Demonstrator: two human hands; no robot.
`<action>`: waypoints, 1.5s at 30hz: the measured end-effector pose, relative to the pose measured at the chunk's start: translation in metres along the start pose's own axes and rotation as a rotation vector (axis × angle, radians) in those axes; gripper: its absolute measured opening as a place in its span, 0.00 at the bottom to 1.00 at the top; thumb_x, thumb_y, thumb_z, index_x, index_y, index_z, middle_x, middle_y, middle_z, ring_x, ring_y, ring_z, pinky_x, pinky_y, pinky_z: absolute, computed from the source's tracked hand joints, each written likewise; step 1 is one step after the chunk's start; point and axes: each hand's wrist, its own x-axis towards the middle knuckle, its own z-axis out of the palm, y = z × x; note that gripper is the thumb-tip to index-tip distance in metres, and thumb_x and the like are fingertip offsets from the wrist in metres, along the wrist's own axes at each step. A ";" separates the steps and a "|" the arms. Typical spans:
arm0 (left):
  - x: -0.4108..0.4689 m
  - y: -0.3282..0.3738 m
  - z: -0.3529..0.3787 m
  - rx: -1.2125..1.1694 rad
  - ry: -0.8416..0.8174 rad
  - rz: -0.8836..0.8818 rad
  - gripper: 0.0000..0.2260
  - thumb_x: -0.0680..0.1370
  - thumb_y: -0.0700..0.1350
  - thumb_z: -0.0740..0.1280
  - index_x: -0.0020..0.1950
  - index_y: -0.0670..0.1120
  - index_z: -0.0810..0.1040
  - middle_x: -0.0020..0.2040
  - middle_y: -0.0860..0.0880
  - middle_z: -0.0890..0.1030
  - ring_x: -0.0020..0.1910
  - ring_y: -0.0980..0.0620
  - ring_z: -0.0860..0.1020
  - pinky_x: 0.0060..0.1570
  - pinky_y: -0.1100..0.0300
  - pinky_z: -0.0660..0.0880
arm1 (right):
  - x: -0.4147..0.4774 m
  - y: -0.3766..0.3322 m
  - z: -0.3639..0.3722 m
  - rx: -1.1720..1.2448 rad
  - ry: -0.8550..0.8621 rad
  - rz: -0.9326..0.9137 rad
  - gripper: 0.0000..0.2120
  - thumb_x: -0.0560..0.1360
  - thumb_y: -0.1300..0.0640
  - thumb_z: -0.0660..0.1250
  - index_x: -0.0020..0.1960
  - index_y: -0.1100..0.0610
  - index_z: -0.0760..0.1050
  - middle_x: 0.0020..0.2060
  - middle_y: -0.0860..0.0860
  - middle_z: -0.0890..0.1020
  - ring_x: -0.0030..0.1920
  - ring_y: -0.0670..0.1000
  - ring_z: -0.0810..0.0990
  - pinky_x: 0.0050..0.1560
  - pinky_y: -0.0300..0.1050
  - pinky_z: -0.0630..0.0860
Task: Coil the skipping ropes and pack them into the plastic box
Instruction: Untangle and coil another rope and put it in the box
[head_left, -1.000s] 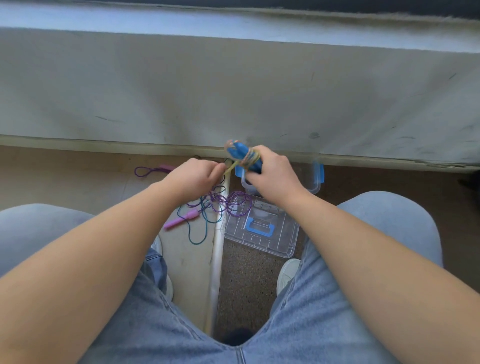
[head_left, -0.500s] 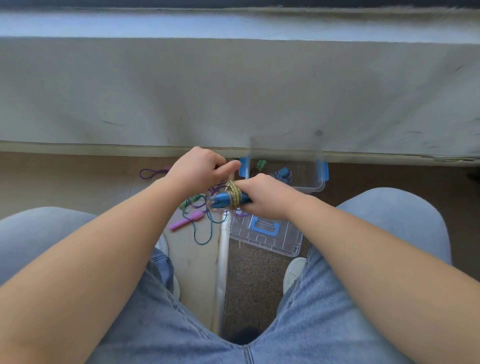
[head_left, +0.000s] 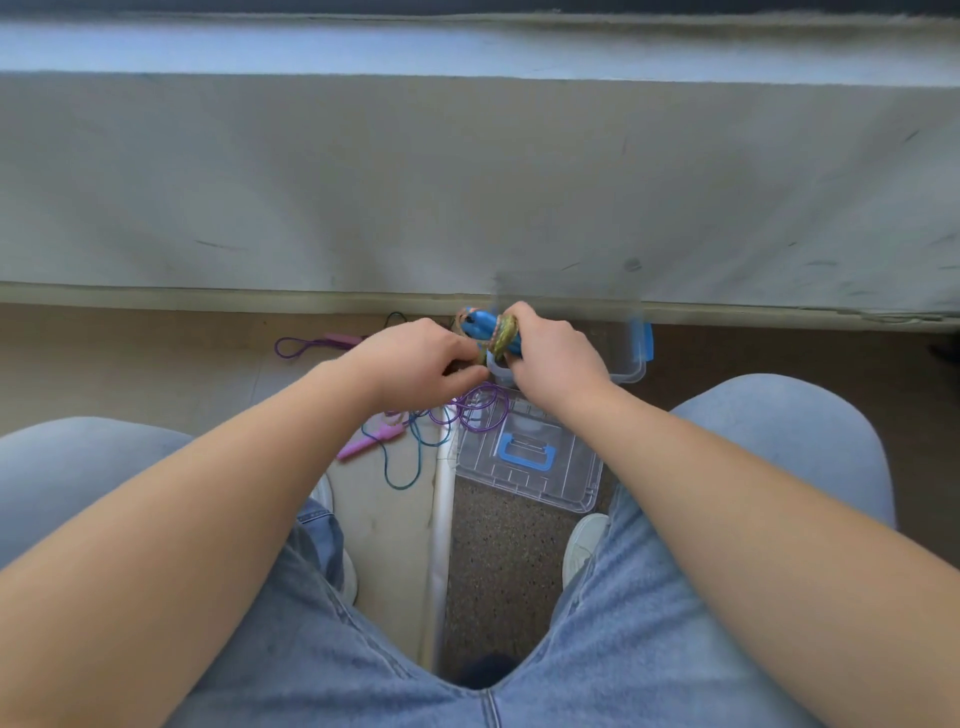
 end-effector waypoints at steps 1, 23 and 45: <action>0.001 0.000 -0.004 0.042 0.012 0.045 0.20 0.80 0.56 0.61 0.32 0.49 0.67 0.25 0.51 0.69 0.26 0.56 0.68 0.28 0.55 0.62 | -0.001 -0.001 0.001 -0.094 -0.009 -0.012 0.13 0.77 0.59 0.66 0.59 0.53 0.66 0.47 0.59 0.81 0.46 0.65 0.79 0.40 0.54 0.76; 0.005 0.004 0.017 -0.206 0.050 -0.273 0.11 0.83 0.50 0.56 0.44 0.49 0.70 0.35 0.51 0.74 0.38 0.44 0.73 0.38 0.54 0.64 | -0.001 -0.006 -0.003 0.436 0.075 0.010 0.11 0.75 0.58 0.67 0.56 0.51 0.72 0.47 0.54 0.82 0.47 0.59 0.79 0.46 0.50 0.75; 0.000 -0.020 0.006 -0.161 0.133 -0.299 0.29 0.82 0.61 0.56 0.31 0.41 0.72 0.25 0.45 0.72 0.29 0.47 0.70 0.32 0.53 0.66 | -0.010 -0.011 -0.002 0.440 -0.511 -0.304 0.06 0.75 0.59 0.72 0.50 0.52 0.77 0.40 0.50 0.82 0.38 0.48 0.80 0.40 0.48 0.79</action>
